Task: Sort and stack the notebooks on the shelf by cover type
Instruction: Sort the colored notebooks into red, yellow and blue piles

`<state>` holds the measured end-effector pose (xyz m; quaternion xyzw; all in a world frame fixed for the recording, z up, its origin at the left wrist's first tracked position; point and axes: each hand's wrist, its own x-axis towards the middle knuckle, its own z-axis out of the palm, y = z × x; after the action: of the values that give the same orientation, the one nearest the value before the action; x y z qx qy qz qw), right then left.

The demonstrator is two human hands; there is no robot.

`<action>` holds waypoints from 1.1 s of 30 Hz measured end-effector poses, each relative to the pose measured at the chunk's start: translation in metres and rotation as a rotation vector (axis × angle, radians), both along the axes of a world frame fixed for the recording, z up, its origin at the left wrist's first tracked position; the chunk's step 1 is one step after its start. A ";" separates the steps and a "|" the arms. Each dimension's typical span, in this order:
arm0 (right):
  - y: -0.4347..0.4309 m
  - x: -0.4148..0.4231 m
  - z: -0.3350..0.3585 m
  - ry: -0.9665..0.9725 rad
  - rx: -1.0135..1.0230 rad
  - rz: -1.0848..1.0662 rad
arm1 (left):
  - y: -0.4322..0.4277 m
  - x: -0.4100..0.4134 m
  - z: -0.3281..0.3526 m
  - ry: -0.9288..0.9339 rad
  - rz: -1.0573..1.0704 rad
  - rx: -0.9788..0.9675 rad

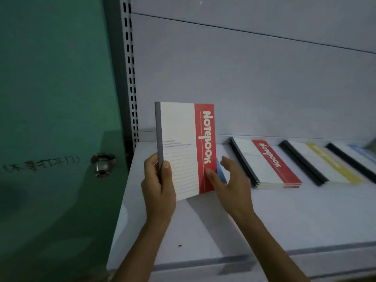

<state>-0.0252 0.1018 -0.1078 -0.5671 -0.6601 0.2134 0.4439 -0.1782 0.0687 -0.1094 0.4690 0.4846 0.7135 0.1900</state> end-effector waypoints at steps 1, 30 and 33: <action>-0.009 0.005 -0.003 0.032 -0.037 -0.054 | 0.000 0.002 0.000 0.001 -0.059 -0.013; 0.028 0.163 0.018 0.400 -0.029 -0.364 | 0.014 0.005 -0.022 0.443 0.125 -0.630; 0.054 0.178 0.016 0.255 -0.074 -0.317 | 0.013 0.007 -0.021 0.477 0.130 -0.595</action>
<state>0.1529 0.1555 -0.0919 -0.6484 -0.4925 0.2350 0.5308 -0.1713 0.0819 -0.1303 0.5147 0.7297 0.4231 0.1539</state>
